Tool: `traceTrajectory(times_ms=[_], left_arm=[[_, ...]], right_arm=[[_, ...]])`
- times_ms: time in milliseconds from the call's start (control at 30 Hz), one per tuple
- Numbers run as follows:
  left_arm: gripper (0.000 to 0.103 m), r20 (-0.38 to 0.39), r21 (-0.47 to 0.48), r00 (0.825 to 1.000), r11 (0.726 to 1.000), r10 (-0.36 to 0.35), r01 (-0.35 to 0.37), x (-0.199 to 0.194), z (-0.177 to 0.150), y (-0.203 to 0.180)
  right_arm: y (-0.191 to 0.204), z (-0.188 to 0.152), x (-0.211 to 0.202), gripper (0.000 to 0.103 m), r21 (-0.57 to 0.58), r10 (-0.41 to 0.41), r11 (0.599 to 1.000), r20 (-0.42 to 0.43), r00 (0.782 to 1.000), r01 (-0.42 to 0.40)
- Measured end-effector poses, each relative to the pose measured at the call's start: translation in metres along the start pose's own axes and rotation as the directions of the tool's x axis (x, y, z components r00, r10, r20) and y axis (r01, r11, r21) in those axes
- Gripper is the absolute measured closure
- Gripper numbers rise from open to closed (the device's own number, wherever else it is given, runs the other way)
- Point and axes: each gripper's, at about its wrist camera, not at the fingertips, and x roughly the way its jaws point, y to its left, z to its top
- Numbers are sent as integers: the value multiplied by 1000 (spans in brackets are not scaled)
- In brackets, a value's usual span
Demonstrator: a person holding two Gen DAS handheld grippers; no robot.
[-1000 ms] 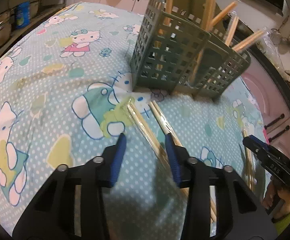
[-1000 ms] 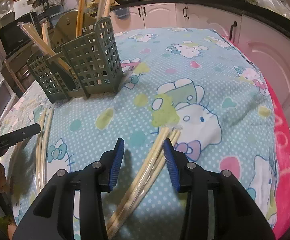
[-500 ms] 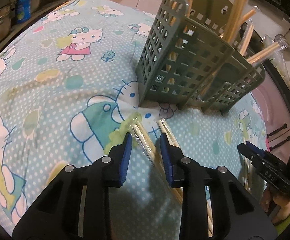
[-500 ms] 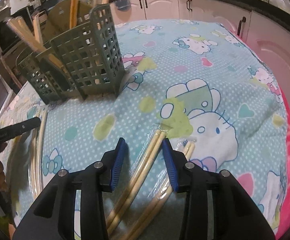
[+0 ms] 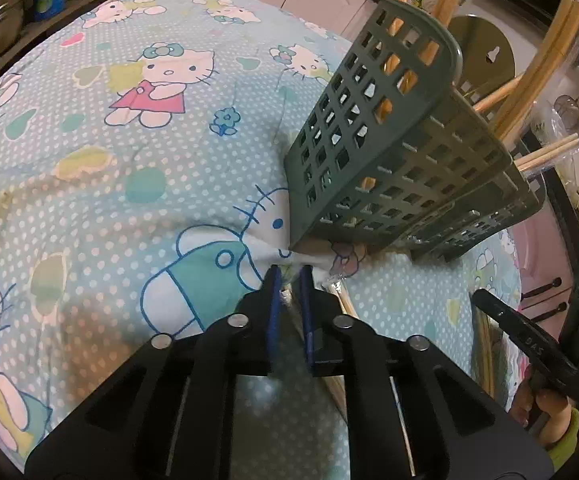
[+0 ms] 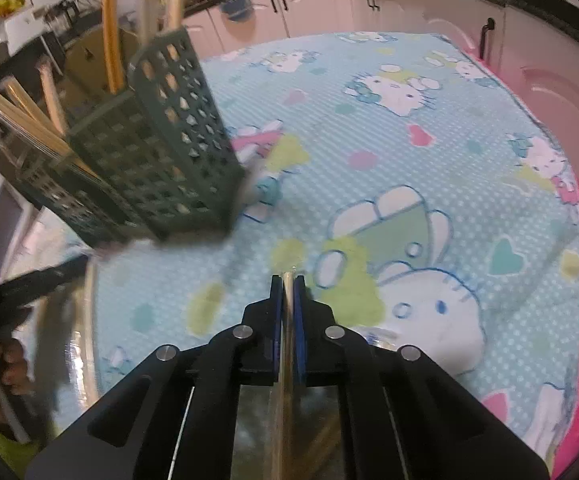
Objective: Organize utensils
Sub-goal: 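Lift the chopsticks with the left tool while the right tool carries its pair above the basket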
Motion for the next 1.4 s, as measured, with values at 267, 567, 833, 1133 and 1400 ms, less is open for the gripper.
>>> traceTrajectory(times_ms=[267, 567, 833, 1133, 1400], left_arm=[[101, 65, 26, 996, 998, -53, 52, -35, -3, -3], [102, 164, 113, 982, 991, -96, 78, -83, -5, -33], [102, 255, 184, 957, 978, -140, 94, -122, -8, -59], [102, 307, 223, 936, 969, -170, 103, -142, -4, -74], [102, 335, 254, 923, 962, -187, 102, -156, 7, -83]], right_arm=[[22, 5, -25, 97, -45, 71, 997, 61, 996, -69], [44, 2, -62, 97, -107, 121, 989, 150, 981, -105], [58, -5, -94, 97, -144, 159, 981, 227, 961, -129], [74, -5, -126, 97, -200, 194, 970, 307, 932, -137], [83, 5, -140, 97, -219, 213, 966, 364, 907, -139]])
